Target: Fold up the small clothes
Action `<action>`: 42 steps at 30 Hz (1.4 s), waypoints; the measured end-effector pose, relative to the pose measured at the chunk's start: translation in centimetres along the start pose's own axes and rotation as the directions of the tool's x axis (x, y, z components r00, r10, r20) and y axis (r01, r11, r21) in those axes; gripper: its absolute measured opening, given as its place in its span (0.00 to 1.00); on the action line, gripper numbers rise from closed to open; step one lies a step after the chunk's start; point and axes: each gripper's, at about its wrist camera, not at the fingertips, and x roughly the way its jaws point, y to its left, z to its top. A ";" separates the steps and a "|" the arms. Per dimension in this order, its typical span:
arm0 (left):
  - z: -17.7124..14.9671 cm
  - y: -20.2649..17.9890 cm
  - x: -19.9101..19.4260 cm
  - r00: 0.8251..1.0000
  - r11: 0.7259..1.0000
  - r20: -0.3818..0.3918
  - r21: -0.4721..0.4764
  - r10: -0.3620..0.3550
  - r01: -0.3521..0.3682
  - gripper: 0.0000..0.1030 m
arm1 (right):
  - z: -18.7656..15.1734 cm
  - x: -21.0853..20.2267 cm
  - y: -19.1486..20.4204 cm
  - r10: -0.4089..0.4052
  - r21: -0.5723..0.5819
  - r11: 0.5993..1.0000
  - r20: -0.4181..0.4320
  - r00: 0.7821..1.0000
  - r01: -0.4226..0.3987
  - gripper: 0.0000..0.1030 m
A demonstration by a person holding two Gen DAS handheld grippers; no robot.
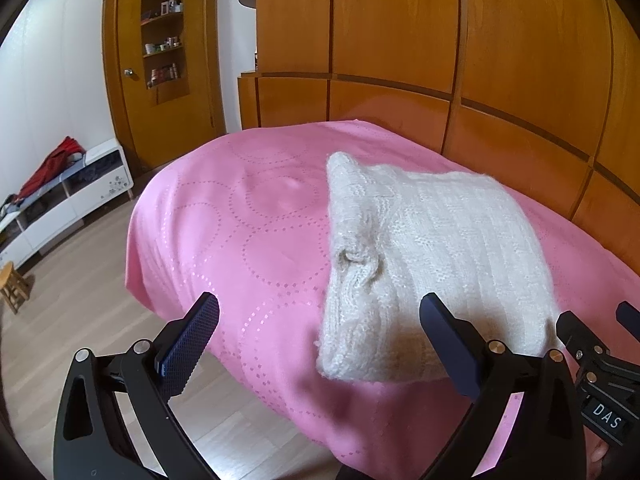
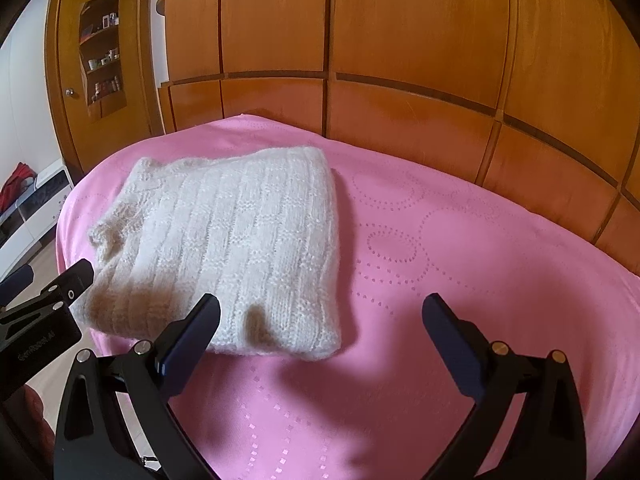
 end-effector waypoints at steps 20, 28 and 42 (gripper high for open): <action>0.0 0.3 -0.3 1.000 1.000 -0.007 -0.016 0.000 0.000 0.96 | 0.0 -0.2 0.1 0.010 0.006 1.000 0.007 1.000 -0.010 0.98; 0.0 0.4 -0.4 1.000 1.000 -0.008 -0.020 0.009 -0.010 0.96 | 0.0 -0.3 0.3 0.010 0.007 1.000 0.007 1.000 -0.010 0.98; 0.0 0.5 -0.8 1.000 1.000 0.002 -0.017 0.015 -0.015 0.96 | -0.1 -0.4 0.6 0.012 0.008 1.000 0.004 1.000 -0.012 0.98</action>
